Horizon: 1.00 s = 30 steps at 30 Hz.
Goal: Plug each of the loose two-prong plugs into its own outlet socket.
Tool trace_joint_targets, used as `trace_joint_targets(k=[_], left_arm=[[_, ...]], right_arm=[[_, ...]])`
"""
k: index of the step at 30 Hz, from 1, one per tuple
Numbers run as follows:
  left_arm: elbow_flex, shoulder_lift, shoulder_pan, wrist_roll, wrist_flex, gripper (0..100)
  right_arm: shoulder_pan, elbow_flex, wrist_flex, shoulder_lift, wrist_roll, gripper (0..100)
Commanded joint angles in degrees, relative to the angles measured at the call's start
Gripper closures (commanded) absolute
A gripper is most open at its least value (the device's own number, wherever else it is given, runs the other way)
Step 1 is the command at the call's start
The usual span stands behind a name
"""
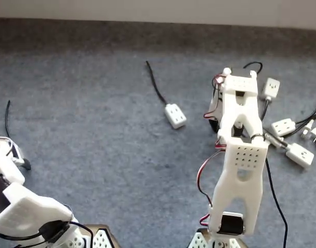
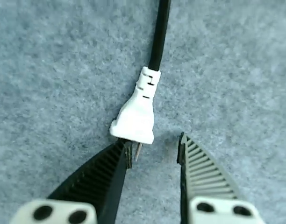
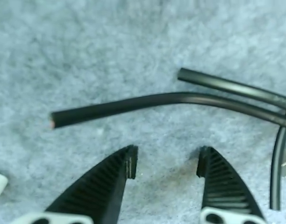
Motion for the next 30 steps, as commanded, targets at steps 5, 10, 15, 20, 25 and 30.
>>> trace_joint_targets(k=[5,10,15,20,25,30], left_arm=[[-6.8,-1.7,3.5,0.7,6.2,82],[-7.2,2.2,5.2,1.0,6.2,82],[-7.3,5.1,5.1,3.4,1.2,82],[-7.3,5.3,5.1,3.3,0.9,82],[-11.4,5.3,5.1,3.4,3.4,82],[-14.5,5.8,5.1,3.3,5.5,82]], right_arm=[[-2.6,0.1,-1.2,0.7,1.4,77.8],[-2.6,0.1,-1.2,0.7,1.4,77.8],[-2.6,0.1,-1.2,0.7,1.4,77.8],[-2.6,0.1,-1.2,0.7,1.4,77.8],[-2.6,0.1,-1.2,0.7,1.4,77.8],[-2.6,0.1,-1.2,0.7,1.4,77.8]])
